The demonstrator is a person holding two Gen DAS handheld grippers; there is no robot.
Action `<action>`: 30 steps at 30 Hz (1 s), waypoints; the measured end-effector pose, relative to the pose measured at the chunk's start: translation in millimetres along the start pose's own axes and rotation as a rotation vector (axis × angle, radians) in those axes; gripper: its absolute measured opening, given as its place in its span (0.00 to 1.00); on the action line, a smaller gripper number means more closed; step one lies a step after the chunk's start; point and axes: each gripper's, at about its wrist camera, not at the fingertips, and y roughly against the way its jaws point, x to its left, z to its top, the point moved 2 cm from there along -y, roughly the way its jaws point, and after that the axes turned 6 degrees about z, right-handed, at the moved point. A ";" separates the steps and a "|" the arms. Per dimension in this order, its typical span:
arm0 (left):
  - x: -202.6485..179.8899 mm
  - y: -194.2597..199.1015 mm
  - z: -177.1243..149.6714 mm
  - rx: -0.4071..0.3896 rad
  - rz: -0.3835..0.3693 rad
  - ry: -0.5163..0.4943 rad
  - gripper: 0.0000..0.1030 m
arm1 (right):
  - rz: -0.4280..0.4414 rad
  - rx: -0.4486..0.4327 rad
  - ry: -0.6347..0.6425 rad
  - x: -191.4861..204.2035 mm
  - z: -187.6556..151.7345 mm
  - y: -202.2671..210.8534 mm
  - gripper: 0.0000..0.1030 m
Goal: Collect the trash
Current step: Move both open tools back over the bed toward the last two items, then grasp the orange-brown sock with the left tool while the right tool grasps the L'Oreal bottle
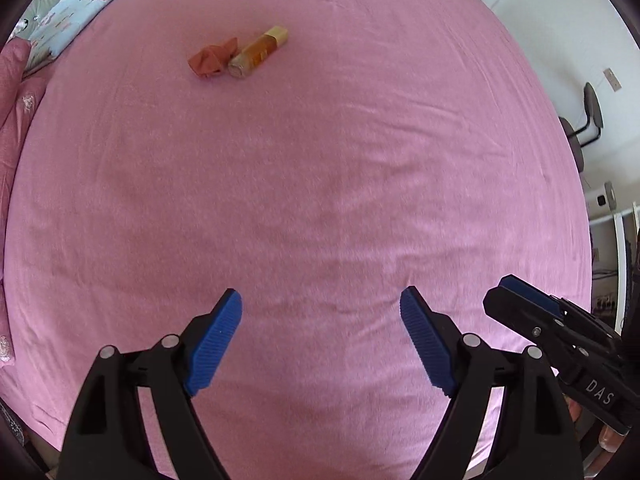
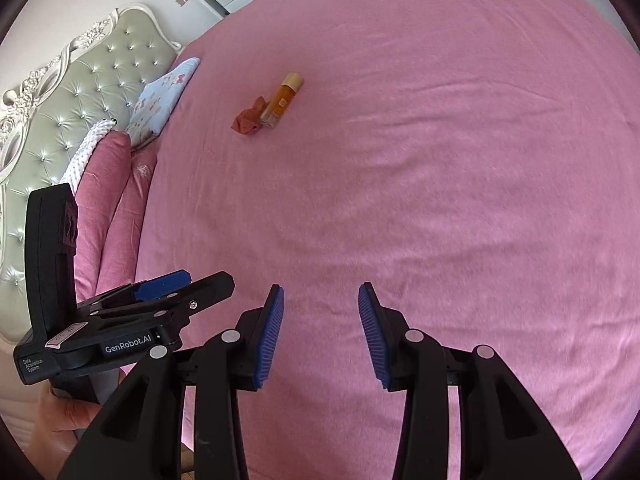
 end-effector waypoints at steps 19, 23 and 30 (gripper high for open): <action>123.1 -118.6 212.9 -0.070 0.043 0.153 0.79 | 0.012 0.014 -0.009 -4.1 152.0 -172.5 0.38; 133.7 -138.0 237.0 -0.066 0.023 0.184 0.79 | 0.036 0.018 -0.035 -6.0 167.9 -192.5 0.38; 139.4 -176.0 269.6 -0.019 0.028 0.155 0.40 | 0.023 0.020 -0.025 7.5 194.2 -223.4 0.38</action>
